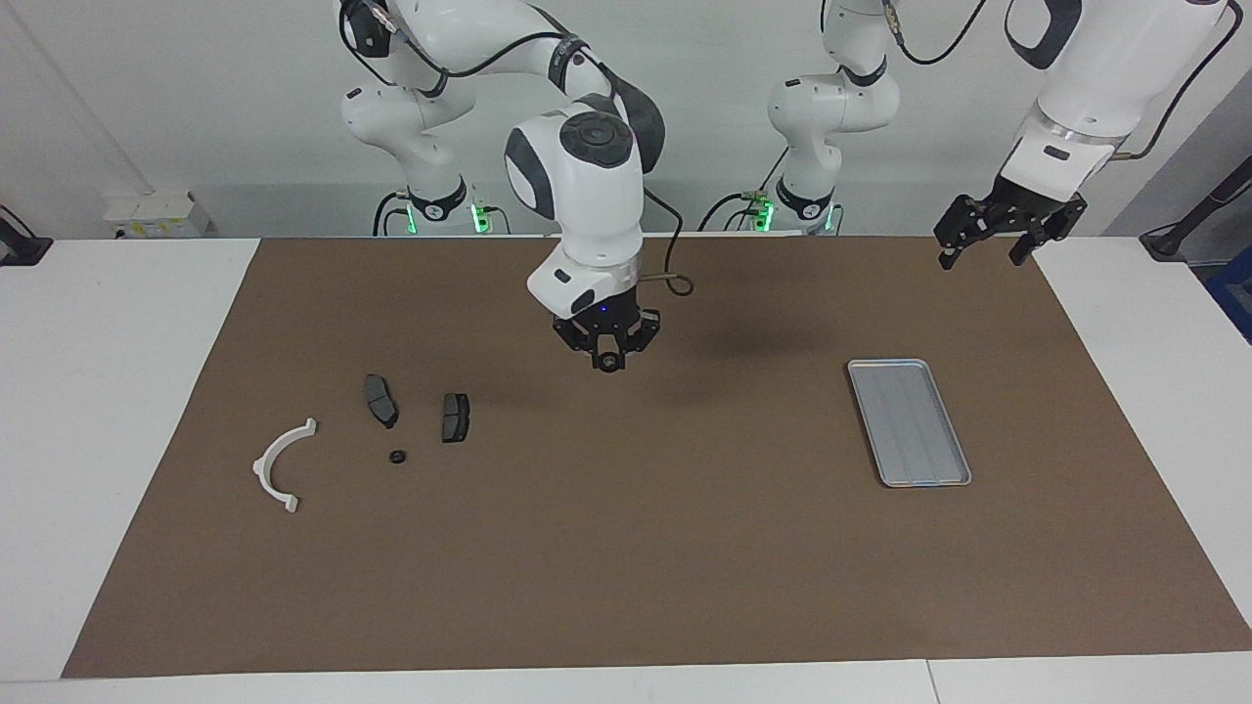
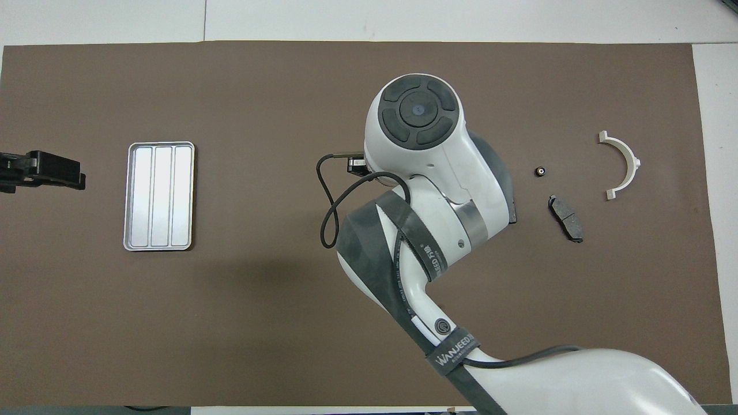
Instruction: Pick bearing gear from pile to tray
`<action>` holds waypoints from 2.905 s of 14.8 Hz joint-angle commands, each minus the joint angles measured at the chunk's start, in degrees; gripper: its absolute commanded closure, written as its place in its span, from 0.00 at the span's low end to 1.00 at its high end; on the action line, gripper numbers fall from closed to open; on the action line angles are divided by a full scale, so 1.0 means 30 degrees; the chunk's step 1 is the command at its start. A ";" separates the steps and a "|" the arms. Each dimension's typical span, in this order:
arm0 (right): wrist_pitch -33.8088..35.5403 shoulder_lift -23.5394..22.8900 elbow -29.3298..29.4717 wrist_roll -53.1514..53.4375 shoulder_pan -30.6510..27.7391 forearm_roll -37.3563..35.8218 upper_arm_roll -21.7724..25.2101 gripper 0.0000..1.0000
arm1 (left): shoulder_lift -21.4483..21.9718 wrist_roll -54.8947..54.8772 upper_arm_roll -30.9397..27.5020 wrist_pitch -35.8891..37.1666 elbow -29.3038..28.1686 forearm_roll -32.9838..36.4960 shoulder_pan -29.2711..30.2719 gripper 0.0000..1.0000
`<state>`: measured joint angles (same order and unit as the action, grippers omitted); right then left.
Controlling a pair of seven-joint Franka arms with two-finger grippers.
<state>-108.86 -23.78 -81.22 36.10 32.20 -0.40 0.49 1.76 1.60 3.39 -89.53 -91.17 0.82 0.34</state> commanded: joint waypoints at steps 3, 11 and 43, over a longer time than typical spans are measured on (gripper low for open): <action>-0.1826 -0.1416 -0.0289 0.0708 0.0690 -0.0101 0.0013 1.00 | 0.0702 -0.0036 -0.0046 -0.0245 -0.0812 0.0253 -0.0085 0.00; -0.5575 -0.2442 -0.3011 0.0884 0.1100 -0.0101 0.0013 1.00 | 0.0760 -0.0007 -0.0046 -0.0187 -0.0900 0.0253 -0.0085 0.00; -0.5252 0.1336 -0.6994 -1.6313 -0.9416 0.0778 0.0101 0.04 | -1.1515 1.7630 -0.0163 -0.9025 0.3208 0.0431 -1.2243 0.00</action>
<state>-121.50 -20.84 -98.44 -12.24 4.19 1.20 1.03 -32.06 53.78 3.92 -113.08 -80.80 2.57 -36.52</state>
